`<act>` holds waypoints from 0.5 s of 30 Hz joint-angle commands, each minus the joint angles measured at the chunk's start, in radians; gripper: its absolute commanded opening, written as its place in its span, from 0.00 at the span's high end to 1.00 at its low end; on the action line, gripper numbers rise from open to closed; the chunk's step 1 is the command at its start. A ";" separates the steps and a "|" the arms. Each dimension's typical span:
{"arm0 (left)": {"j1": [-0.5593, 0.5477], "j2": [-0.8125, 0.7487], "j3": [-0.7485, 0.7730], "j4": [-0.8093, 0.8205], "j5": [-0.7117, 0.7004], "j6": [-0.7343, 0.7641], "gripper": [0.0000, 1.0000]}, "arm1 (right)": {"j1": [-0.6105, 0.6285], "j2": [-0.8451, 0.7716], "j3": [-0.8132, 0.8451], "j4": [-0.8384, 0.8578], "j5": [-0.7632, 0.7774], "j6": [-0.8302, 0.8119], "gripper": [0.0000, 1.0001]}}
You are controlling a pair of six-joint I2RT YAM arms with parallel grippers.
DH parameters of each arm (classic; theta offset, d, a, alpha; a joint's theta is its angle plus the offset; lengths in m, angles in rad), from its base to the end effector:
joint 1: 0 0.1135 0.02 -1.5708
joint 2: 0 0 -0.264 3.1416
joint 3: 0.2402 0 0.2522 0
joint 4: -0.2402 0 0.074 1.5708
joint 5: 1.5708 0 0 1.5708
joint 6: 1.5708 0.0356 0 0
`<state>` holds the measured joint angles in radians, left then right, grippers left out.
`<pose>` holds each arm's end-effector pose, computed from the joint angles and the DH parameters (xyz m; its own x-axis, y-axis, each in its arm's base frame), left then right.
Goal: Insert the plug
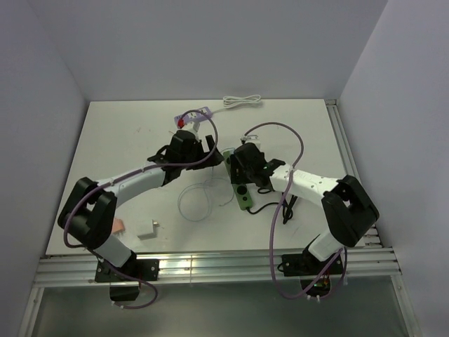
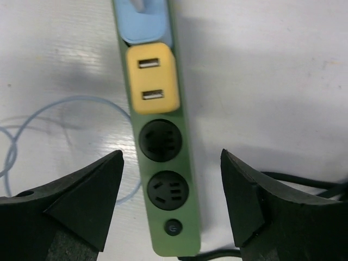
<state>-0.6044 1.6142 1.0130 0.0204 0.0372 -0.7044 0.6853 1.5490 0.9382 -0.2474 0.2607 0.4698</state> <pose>0.2947 -0.2051 0.2280 -0.7283 -0.2834 -0.6238 0.1599 0.8150 -0.5569 0.2537 0.1955 0.2041 -0.7401 -0.0401 -0.6713 -0.1637 0.9789 0.1221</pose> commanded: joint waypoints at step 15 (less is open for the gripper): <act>0.003 -0.614 -0.093 -0.570 -0.201 -0.222 0.00 | -0.024 -0.337 -0.108 -0.204 0.172 0.155 0.00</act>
<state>-0.6044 1.0725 0.8982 -0.3092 -0.0082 -0.7940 0.6720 1.2835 0.8658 -0.4286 0.3786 0.5770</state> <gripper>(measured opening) 0.994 0.996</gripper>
